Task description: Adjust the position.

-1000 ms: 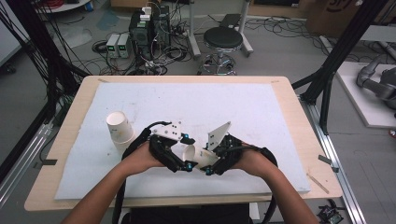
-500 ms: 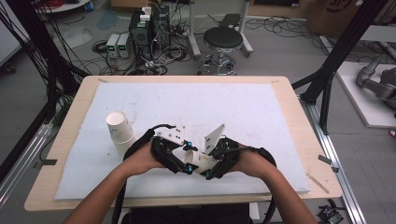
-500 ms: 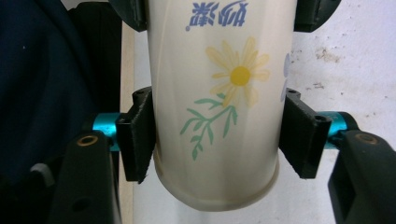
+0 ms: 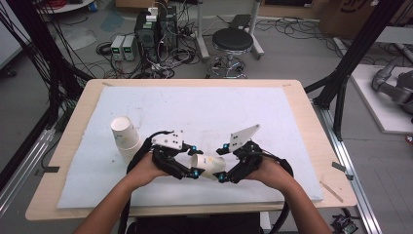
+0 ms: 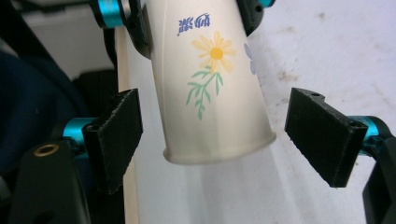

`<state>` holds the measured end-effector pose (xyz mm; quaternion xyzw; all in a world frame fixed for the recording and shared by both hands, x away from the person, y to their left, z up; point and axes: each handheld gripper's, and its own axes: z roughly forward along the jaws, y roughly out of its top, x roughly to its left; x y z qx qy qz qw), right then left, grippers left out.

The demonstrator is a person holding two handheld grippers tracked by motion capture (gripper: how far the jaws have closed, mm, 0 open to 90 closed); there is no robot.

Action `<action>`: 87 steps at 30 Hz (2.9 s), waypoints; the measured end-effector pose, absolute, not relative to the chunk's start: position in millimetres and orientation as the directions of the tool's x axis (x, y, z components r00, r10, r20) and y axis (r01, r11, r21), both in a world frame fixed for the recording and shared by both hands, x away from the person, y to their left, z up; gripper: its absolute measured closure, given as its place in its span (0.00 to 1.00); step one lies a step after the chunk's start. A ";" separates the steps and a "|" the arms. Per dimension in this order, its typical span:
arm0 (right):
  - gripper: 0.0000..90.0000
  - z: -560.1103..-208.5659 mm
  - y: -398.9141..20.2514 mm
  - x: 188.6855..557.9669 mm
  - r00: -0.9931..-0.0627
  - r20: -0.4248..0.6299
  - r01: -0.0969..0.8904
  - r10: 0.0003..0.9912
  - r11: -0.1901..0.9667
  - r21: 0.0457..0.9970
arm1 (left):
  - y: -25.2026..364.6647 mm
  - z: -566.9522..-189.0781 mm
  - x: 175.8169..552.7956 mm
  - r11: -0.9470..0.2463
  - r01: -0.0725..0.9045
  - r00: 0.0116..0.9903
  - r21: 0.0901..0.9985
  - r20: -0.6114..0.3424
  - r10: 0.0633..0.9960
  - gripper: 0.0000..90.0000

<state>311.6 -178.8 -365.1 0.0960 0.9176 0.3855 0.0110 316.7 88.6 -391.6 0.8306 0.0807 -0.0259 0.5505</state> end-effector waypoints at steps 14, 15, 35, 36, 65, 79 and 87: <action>0.21 -383.9 -216.6 298.8 -0.946 0.011 0.159 0.323 0.434 0.887 | 98.1 -391.9 312.9 -0.240 0.121 0.982 0.963 -0.081 0.170 0.41; 0.21 -385.3 -218.4 298.0 -0.945 0.015 0.159 0.327 0.419 0.894 | 98.6 -391.6 313.0 -0.235 0.116 0.982 0.965 -0.075 0.176 0.41; 0.21 -398.4 -219.6 299.8 -0.958 0.045 0.155 0.283 0.381 0.911 | 99.4 -395.9 308.3 -0.144 0.108 0.986 0.984 -0.087 0.144 0.41; 0.21 -398.5 -218.9 299.6 -0.959 0.051 0.159 0.278 0.382 0.911 | 98.4 -395.8 308.0 -0.144 0.108 0.987 0.984 -0.088 0.137 0.41; 0.36 -395.1 -220.6 299.0 -0.985 0.099 0.132 0.143 0.242 0.961 | 90.1 -399.3 309.7 -0.057 0.088 0.996 0.995 -0.087 0.017 0.41; 0.37 -392.7 -224.2 301.8 -0.978 0.135 0.176 0.159 0.281 0.943 | 86.6 -396.0 305.9 -0.182 0.127 0.988 0.975 -0.108 0.109 0.16; 0.37 -381.3 -215.2 306.3 -0.977 0.102 0.174 0.189 0.423 0.889 | 83.7 -389.4 307.4 -0.317 0.097 0.987 0.943 -0.049 0.154 0.16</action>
